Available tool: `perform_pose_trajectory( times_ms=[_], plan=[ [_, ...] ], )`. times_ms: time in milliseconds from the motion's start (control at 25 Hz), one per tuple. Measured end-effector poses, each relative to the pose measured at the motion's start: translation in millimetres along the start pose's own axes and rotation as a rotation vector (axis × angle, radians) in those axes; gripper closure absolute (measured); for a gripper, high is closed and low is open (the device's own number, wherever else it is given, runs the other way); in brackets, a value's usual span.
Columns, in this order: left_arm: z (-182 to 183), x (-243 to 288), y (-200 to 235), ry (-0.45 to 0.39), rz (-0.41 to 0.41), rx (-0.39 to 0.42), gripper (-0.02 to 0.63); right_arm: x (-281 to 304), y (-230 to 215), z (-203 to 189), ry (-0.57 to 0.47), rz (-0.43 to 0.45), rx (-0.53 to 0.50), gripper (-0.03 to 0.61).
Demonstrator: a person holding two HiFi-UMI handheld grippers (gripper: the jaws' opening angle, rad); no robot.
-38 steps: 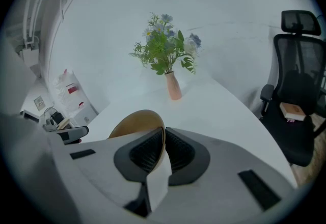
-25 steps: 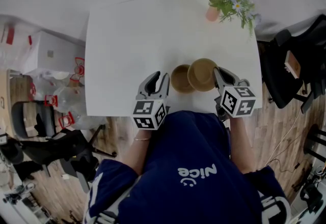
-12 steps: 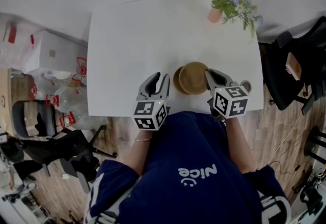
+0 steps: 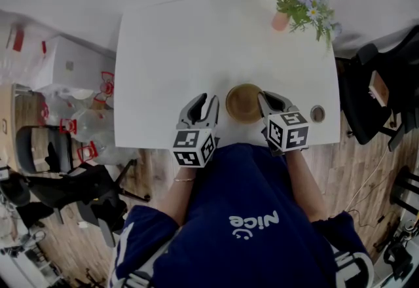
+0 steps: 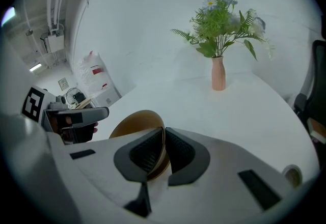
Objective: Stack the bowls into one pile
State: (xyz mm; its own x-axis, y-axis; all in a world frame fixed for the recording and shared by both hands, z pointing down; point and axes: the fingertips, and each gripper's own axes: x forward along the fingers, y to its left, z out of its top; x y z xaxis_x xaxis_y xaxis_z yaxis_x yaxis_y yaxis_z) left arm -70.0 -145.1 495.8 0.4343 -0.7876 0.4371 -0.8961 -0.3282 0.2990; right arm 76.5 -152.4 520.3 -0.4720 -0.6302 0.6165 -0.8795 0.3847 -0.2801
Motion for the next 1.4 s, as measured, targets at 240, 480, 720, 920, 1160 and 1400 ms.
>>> perform_pose_trajectory(
  times_ms=[240,480,720,920,1160,1400],
  plan=[
    [-0.6,-1.2,2.6,0.002,0.006,0.005,0.494,9.0,1.4,-7.0,0.032,-0.025,-0.043,0.538],
    [-0.4,-2.5,3.8,0.002,0.005,0.007,0.494,14.7,2.2,-8.5,0.045,-0.039,-0.072,0.538],
    [-1.6,-1.5,2.7,0.008,0.002,0.015,0.494,18.4,2.9,-11.5,0.054,-0.038,-0.088,0.538],
    [-3.6,-2.2,9.9,0.016,0.025,-0.007,0.494,19.8,8.2,-12.2,0.052,-0.007,-0.090,0.489],
    [-2.8,-3.4,6.1,0.008,0.012,0.009,0.494,18.3,12.3,-9.8,0.042,-0.009,-0.121,0.425],
    [0.9,-4.9,6.8,-0.013,0.005,0.002,0.494,6.5,10.8,6.5,-0.036,-0.009,-0.119,0.405]
  ],
)
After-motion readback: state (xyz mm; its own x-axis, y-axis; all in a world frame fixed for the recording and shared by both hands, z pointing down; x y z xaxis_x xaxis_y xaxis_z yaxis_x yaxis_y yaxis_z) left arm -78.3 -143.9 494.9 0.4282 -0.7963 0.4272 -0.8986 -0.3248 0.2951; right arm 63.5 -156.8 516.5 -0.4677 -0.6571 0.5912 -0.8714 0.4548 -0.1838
